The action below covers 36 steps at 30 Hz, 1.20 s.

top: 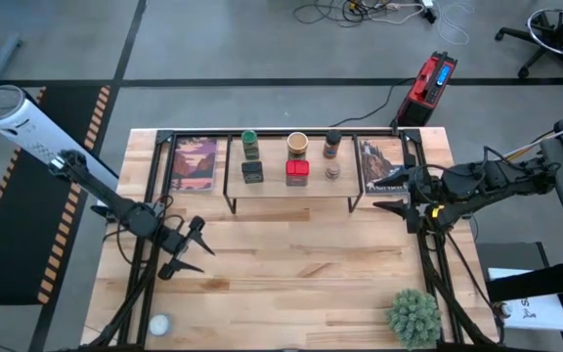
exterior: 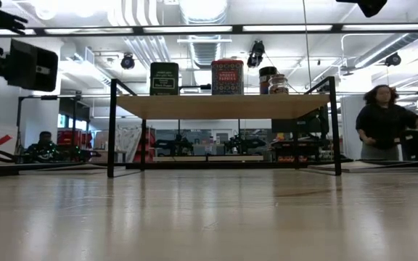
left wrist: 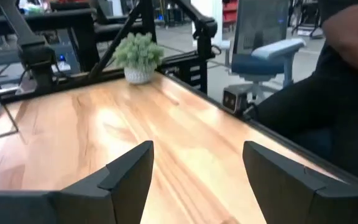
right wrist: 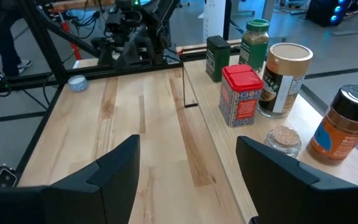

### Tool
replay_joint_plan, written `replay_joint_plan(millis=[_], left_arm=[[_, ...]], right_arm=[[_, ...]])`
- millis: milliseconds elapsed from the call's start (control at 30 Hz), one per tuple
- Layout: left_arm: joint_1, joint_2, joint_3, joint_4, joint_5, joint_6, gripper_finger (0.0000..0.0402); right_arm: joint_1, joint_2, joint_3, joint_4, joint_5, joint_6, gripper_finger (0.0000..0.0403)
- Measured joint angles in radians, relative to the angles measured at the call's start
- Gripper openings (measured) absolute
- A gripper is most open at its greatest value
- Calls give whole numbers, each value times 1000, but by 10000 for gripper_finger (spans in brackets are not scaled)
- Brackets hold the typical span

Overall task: Shelf spices
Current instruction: Return to Home Position

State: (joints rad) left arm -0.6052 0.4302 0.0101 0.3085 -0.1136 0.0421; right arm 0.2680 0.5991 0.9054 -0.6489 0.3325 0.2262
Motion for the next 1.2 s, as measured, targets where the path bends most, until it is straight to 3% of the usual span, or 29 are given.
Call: replay_joint_plan(millis=[267,567,700,900,1200], left_arm=[[73,-175,0,-265,1,-4,224],[245,-336,0,-275,2,-63,214],[339,-424,-1,-284,52,-107,211],[473,-431,-1,-290,75,-247,210],[710,-431,-1,-287,74,-239,223]], right_arm=[[0,0,0,0,0,0,226],[0,0,0,0,0,0,222],[0,0,0,0,0,0,231],[0,0,0,0,0,0,242],[0,0,0,0,0,0,250]])
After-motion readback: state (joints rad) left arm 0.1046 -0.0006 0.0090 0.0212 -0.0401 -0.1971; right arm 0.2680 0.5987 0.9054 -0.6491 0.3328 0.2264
